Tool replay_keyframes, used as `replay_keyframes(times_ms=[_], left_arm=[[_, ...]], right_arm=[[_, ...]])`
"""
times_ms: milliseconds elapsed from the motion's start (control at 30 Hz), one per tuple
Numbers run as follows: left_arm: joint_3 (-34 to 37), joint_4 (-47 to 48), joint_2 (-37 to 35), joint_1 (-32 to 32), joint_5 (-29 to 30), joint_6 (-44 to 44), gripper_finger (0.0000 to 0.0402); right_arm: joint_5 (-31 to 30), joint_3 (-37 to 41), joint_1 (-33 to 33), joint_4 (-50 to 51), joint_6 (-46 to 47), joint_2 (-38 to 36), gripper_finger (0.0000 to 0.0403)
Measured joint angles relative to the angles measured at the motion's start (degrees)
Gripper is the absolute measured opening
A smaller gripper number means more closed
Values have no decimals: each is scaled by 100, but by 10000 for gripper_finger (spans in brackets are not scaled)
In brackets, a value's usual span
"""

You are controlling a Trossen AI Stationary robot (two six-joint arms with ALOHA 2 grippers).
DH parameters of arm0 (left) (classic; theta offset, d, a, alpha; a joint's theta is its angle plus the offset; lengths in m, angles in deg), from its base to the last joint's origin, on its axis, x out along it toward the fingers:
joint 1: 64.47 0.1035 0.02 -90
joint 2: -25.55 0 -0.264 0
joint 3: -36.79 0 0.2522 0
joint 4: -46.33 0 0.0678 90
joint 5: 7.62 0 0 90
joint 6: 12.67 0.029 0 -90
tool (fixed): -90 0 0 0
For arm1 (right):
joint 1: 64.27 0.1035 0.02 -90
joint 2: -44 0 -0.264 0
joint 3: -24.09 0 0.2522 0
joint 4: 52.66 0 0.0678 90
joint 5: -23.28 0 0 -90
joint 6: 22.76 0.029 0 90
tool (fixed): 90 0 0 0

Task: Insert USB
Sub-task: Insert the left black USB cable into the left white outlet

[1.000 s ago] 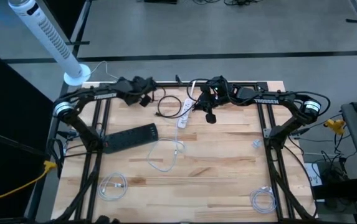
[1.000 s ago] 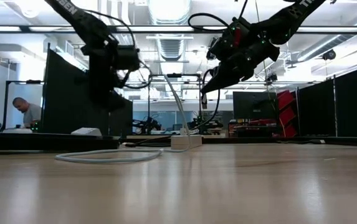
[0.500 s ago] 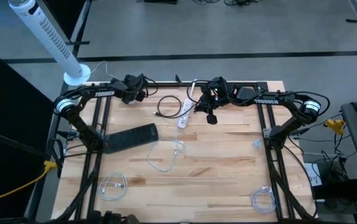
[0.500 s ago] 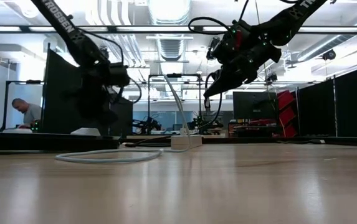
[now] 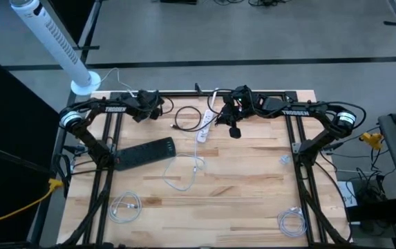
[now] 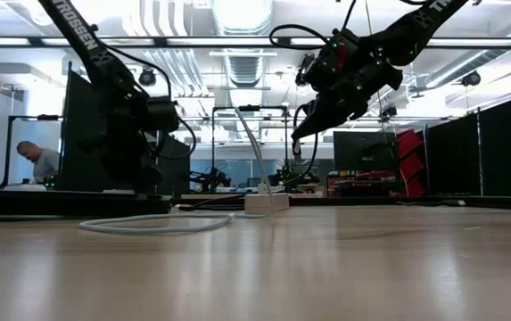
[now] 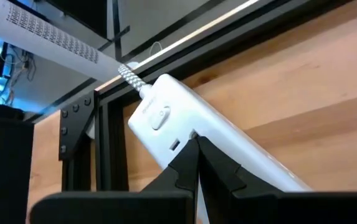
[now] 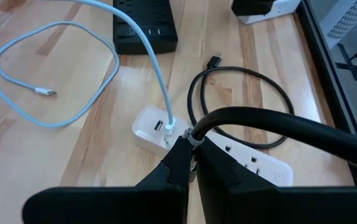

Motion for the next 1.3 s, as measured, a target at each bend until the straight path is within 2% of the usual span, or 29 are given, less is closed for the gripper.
replay_keyframes(times_ms=[200,367,467,667,867,967,1067,1167,1300], left_arm=[[38,36,1,-291,-60,-60,0],[235,-156,-4,-891,18,-60,0],[456,-681,-6,-1337,185,-49,0],[816,-2241,-6,-2104,-25,148,0],[1251,-3959,8,-2437,-709,1143,0],[1468,-4816,19,-2434,-1377,1473,0],[1715,-5654,31,-2417,-1990,1700,0],[1846,-6022,33,-2351,-2572,1770,0],[1848,-6150,90,-2328,-3025,1782,0]], right_arm=[[-1,0,-8,-5,14,-2,1],[80,0,-9,-2,-65,-2,1],[278,0,-9,-22,-194,-2,1],[603,0,-9,-169,-290,-2,1],[1173,0,-7,-601,-646,3,1],[1376,0,-11,-938,-798,114,1],[1949,0,-12,-1339,-847,350,1],[2250,-101,-7,-1563,-896,625,1],[2229,-499,22,-1456,-1003,925,1]])
